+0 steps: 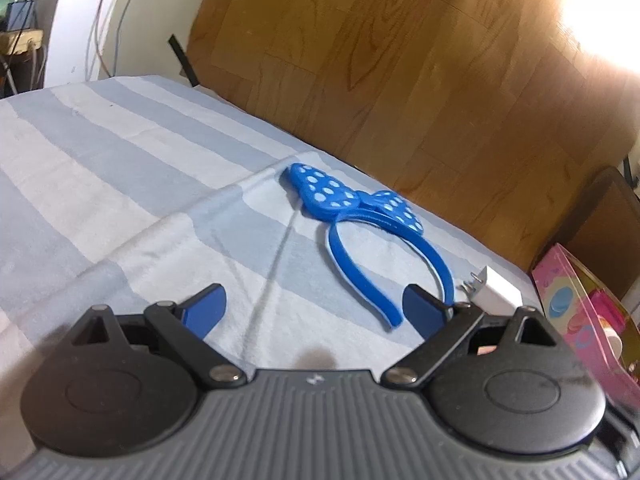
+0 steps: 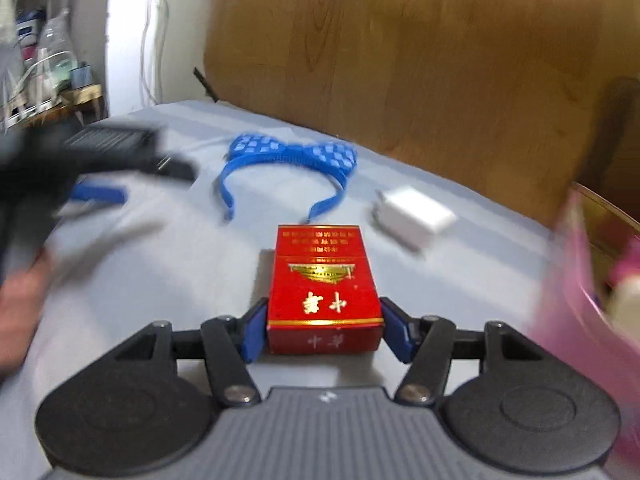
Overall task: Organize rigid objects
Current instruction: 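Carry the red pack into the pink tin and open the right gripper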
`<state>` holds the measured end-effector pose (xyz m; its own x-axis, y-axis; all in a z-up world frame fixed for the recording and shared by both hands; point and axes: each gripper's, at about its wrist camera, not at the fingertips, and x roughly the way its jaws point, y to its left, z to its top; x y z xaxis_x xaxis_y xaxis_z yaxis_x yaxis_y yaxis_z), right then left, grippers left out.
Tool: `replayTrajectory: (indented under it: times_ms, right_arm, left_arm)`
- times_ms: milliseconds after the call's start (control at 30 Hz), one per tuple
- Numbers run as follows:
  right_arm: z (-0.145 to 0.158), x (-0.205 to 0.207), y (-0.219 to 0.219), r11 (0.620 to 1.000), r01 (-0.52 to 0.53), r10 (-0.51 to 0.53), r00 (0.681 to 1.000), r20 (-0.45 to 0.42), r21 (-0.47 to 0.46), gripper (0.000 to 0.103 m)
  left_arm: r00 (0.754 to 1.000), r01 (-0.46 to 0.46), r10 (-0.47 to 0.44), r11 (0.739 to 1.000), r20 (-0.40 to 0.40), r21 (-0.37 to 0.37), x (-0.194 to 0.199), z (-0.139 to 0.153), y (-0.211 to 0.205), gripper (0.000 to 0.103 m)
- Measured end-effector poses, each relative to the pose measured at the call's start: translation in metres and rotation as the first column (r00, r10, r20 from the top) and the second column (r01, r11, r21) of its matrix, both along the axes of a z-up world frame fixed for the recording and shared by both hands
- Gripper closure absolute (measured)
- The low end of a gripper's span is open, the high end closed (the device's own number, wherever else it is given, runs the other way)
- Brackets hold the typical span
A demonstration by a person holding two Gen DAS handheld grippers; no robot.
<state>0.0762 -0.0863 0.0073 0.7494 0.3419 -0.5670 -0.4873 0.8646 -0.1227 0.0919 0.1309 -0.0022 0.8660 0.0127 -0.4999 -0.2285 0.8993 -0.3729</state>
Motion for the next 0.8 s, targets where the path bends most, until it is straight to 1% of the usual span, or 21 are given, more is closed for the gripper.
replayTrajectory:
  times_ms: [33, 67, 133, 167, 200, 233, 267, 333, 367, 400, 500, 533, 567, 600, 633, 667, 700, 767, 800]
  right_arm:
    - [-0.001, -0.018, -0.013, 1.000, 0.012, -0.012, 1.000, 0.017, 0.011, 0.046]
    - [-0.002, -0.031, -0.023, 1.000, 0.023, -0.023, 1.000, 0.012, 0.014, 0.046]
    - [-0.006, -0.058, -0.046, 0.996, 0.079, -0.080, 0.997, 0.018, 0.037, 0.046]
    - [-0.008, -0.068, -0.055, 0.993, 0.107, -0.108, 0.994, 0.018, 0.057, 0.046]
    - [-0.009, -0.076, -0.065, 0.987, 0.138, -0.139, 0.990, 0.011, 0.080, 0.045]
    - [-0.011, -0.084, -0.072, 0.981, 0.167, -0.169, 0.986, 0.006, 0.103, 0.045]
    - [-0.011, -0.090, -0.077, 0.975, 0.188, -0.190, 0.982, 0.006, 0.116, 0.045]
    - [-0.011, -0.097, -0.084, 0.967, 0.215, -0.218, 0.976, 0.005, 0.134, 0.045]
    - [-0.011, -0.098, -0.085, 0.966, 0.217, -0.220, 0.975, 0.004, 0.142, 0.045]
    - [-0.011, -0.097, -0.086, 0.965, 0.217, -0.220, 0.976, 0.001, 0.148, 0.045]
    - [-0.009, -0.093, -0.093, 0.960, 0.205, -0.205, 0.979, -0.021, 0.191, 0.046]
    - [-0.010, -0.092, -0.098, 0.954, 0.202, -0.199, 0.979, -0.038, 0.222, 0.046]
    - [-0.010, -0.089, -0.105, 0.941, 0.200, -0.188, 0.980, -0.068, 0.274, 0.046]
    - [-0.011, -0.088, -0.110, 0.925, 0.200, -0.178, 0.979, -0.096, 0.323, 0.046]
    - [-0.014, -0.086, -0.115, 0.906, 0.200, -0.166, 0.979, -0.121, 0.372, 0.046]
    - [-0.016, -0.087, -0.119, 0.892, 0.198, -0.157, 0.979, -0.133, 0.406, 0.046]
    - [-0.017, -0.088, -0.122, 0.885, 0.194, -0.150, 0.979, -0.135, 0.424, 0.046]
    - [-0.014, -0.092, -0.123, 0.881, 0.178, -0.146, 0.983, -0.107, 0.438, 0.046]
    - [-0.010, -0.096, -0.121, 0.884, 0.165, -0.148, 0.986, -0.075, 0.437, 0.046]
  left_arm:
    - [1.000, 0.013, -0.013, 1.000, 0.002, 0.008, 0.000, 0.001, -0.002, 0.007]
    - [0.999, 0.032, -0.032, 0.999, 0.006, 0.018, -0.001, 0.001, -0.006, 0.007]
    - [0.995, 0.100, -0.100, 0.994, 0.003, 0.049, -0.001, 0.003, -0.018, 0.007]
    - [0.987, 0.162, -0.161, 0.985, -0.009, 0.054, -0.001, 0.004, -0.028, 0.007]
    - [0.975, 0.221, -0.220, 0.974, -0.021, 0.043, -0.002, 0.005, -0.038, 0.007]
    - [0.955, 0.294, -0.293, 0.956, -0.031, 0.021, -0.004, 0.006, -0.049, 0.007]
    - [0.938, 0.345, -0.345, 0.939, -0.032, 0.001, -0.007, 0.007, -0.059, 0.007]
    - [0.885, 0.461, -0.464, 0.885, -0.037, -0.065, -0.014, 0.009, -0.081, 0.007]
    - [0.853, 0.514, -0.520, 0.852, -0.048, -0.101, -0.016, 0.010, -0.092, 0.007]
    - [0.822, 0.557, -0.567, 0.820, -0.057, -0.131, -0.019, 0.012, -0.103, 0.007]
    - [0.754, 0.635, -0.653, 0.752, -0.071, -0.176, -0.024, 0.016, -0.124, 0.008]
    - [0.737, 0.648, -0.672, 0.735, -0.080, -0.199, -0.023, 0.015, -0.129, 0.009]
    - [0.720, 0.656, -0.688, 0.718, -0.093, -0.232, -0.021, 0.012, -0.134, 0.016]
    - [0.713, 0.657, -0.694, 0.710, -0.099, -0.254, -0.018, 0.009, -0.137, 0.016]
    - [0.717, 0.655, -0.689, 0.717, -0.102, -0.237, -0.017, 0.011, -0.140, 0.027]
    - [0.704, 0.664, -0.700, 0.707, -0.115, -0.243, -0.018, 0.010, -0.146, 0.043]
    - [0.687, 0.673, -0.717, 0.690, -0.119, -0.268, -0.015, 0.009, -0.150, 0.047]
    - [0.660, 0.691, -0.745, 0.653, -0.100, -0.309, -0.013, 0.010, -0.159, 0.048]
    - [0.649, 0.707, -0.755, 0.644, -0.091, -0.292, -0.014, 0.015, -0.168, 0.048]
